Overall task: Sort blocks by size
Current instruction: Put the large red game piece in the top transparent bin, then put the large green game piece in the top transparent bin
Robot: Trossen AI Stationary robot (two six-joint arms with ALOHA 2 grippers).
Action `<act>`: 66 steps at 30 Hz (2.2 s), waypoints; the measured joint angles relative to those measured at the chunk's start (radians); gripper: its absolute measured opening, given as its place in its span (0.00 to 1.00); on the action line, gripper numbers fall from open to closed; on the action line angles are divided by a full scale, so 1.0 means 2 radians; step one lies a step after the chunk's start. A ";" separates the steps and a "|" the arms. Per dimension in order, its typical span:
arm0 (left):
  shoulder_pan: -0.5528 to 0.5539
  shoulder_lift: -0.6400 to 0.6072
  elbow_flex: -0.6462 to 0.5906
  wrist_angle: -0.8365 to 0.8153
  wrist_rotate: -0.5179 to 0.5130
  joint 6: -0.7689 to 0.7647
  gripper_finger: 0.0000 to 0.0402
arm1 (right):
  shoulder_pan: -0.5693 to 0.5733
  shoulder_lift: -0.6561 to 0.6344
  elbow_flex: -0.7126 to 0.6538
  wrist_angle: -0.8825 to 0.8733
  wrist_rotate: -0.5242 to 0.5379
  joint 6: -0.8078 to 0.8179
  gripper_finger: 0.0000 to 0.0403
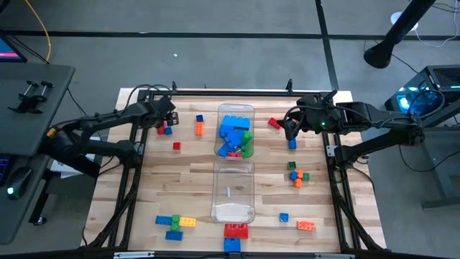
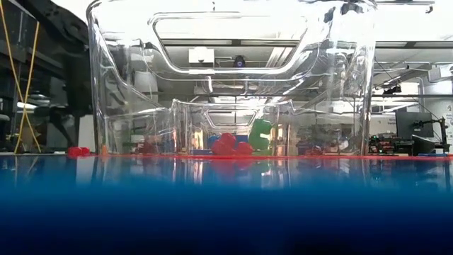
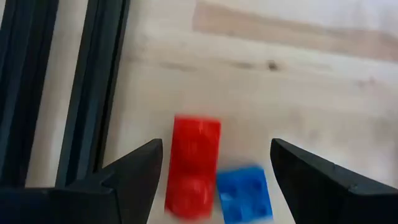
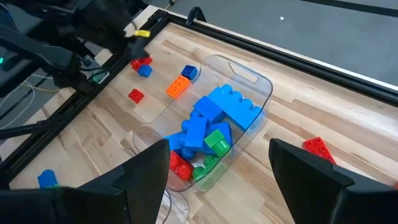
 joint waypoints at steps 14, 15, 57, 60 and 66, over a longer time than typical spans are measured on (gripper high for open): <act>0.060 0.100 0.001 0.039 0.042 0.085 0.69 | 0.000 0.000 -0.006 0.003 -0.003 0.009 0.67; 0.060 0.102 0.001 0.039 0.042 0.087 0.68 | 0.000 0.000 -0.009 0.003 -0.004 0.010 0.67; -0.297 0.217 0.231 0.379 0.067 0.143 0.29 | 0.049 -0.018 -0.026 0.128 0.039 -0.031 0.67; -0.294 0.245 0.286 0.323 0.075 0.198 0.44 | 0.049 -0.018 -0.026 0.128 0.039 -0.031 0.67; -0.295 0.260 0.370 0.173 0.077 0.297 0.70 | 0.049 -0.018 -0.026 0.123 0.039 -0.036 0.67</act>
